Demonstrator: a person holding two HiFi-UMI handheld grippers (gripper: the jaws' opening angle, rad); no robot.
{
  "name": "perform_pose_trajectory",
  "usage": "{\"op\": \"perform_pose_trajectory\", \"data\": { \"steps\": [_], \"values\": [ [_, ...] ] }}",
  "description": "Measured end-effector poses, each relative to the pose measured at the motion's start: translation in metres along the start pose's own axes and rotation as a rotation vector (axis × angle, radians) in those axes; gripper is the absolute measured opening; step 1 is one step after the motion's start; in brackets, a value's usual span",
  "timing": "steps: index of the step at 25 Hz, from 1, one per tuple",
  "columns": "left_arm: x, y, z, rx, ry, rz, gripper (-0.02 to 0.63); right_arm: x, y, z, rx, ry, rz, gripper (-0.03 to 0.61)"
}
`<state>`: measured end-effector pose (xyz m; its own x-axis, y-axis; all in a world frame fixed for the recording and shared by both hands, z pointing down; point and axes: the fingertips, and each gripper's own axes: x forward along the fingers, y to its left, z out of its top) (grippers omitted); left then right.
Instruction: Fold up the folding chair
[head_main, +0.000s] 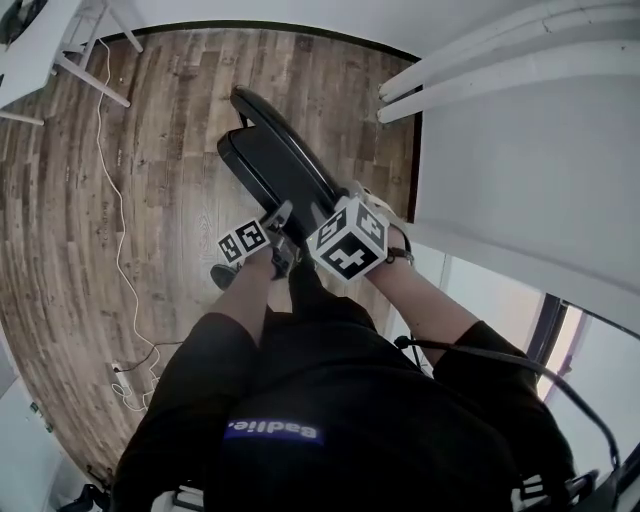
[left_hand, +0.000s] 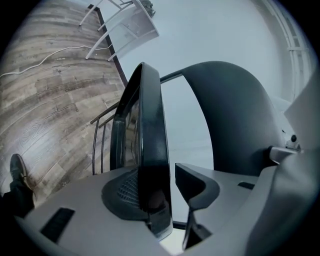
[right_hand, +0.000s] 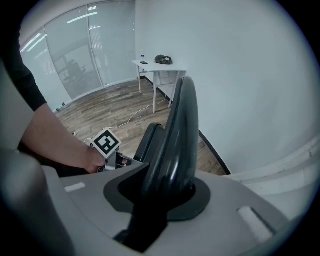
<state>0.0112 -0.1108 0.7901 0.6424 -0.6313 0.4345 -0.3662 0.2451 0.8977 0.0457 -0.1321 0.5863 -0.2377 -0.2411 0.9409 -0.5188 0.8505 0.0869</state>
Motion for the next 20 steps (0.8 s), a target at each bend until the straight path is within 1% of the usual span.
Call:
{"op": "perform_pose_trajectory", "data": {
  "steps": [5,9,12,14,18,20],
  "values": [
    [0.023,-0.028,-0.003,0.035,0.022,-0.002,0.186,-0.006,-0.003,0.000,0.014,-0.005,-0.005,0.083],
    [0.040,-0.048,-0.002,0.028,0.019,-0.026,0.186,-0.008,-0.005,0.000,0.009,-0.001,-0.011,0.080],
    [0.055,-0.061,-0.003,0.040,0.018,-0.041,0.173,-0.011,-0.013,-0.002,0.012,-0.003,-0.019,0.075],
    [0.062,-0.067,-0.002,0.048,0.013,-0.042,0.161,-0.011,-0.017,-0.003,0.012,-0.004,-0.025,0.074],
    [0.071,-0.072,-0.001,0.049,-0.013,-0.035,0.156,-0.012,-0.027,-0.006,0.025,-0.010,-0.031,0.064],
    [0.073,-0.074,-0.003,0.084,0.004,-0.041,0.156,-0.013,-0.030,-0.006,0.031,-0.015,-0.031,0.063]
  ]
}}
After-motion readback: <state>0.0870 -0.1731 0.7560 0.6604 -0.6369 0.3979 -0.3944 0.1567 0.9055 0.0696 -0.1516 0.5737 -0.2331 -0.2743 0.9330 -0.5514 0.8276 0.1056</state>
